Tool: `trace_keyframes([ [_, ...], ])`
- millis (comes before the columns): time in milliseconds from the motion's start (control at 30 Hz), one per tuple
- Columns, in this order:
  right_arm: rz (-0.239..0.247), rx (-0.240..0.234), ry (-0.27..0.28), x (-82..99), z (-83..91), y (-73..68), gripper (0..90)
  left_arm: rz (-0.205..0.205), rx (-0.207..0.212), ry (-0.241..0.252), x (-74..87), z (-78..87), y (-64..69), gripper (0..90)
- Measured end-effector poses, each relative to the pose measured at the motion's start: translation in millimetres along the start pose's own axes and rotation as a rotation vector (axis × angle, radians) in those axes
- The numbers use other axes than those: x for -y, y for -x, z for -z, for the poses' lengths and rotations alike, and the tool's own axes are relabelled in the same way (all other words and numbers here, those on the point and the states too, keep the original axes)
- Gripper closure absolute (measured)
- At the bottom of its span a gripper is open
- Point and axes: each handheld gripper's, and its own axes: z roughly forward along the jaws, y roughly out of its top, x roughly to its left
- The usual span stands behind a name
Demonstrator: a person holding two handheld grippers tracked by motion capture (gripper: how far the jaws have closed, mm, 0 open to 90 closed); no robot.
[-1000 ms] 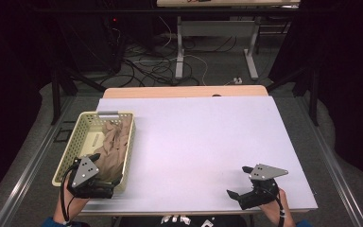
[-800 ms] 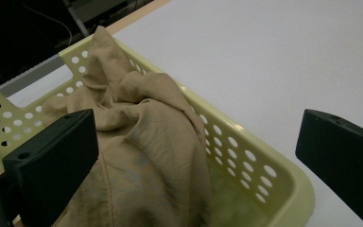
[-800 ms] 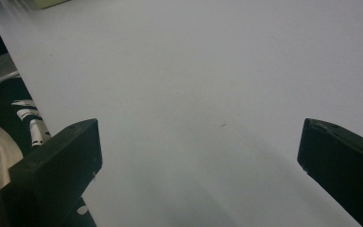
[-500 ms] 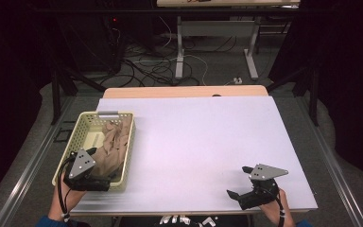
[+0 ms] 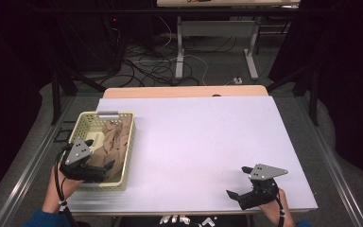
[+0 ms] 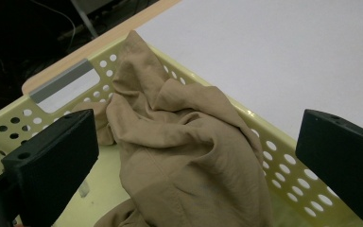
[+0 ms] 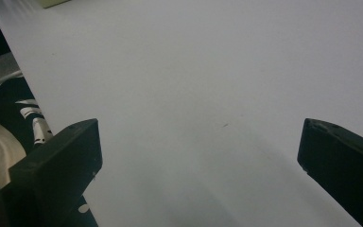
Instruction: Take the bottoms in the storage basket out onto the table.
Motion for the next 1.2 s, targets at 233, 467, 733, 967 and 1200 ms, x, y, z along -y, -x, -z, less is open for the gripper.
trace_keyframes([
  [233,0.004,-0.003,0.007,0.2,-0.4,-0.4,0.2,-0.025,0.015,-0.053,-2.0,-3.9,-8.7,0.2],
  [467,0.014,-0.002,0.006,0.5,-0.8,0.2,0.2,-0.035,0.045,-0.104,-3.1,-7.1,-16.2,0.2],
  [733,0.012,-0.001,0.003,0.4,-1.3,-0.1,0.2,0.001,0.087,-0.178,-5.1,-14.6,-18.2,0.2],
  [967,0.013,-0.002,0.003,0.5,-1.4,-0.3,0.2,0.017,0.088,-0.265,-5.0,-25.3,-19.6,0.2],
  [1200,0.013,-0.002,0.002,0.5,-1.3,-0.3,0.2,0.031,0.102,-0.331,-4.4,-37.2,-18.7,0.2],
])
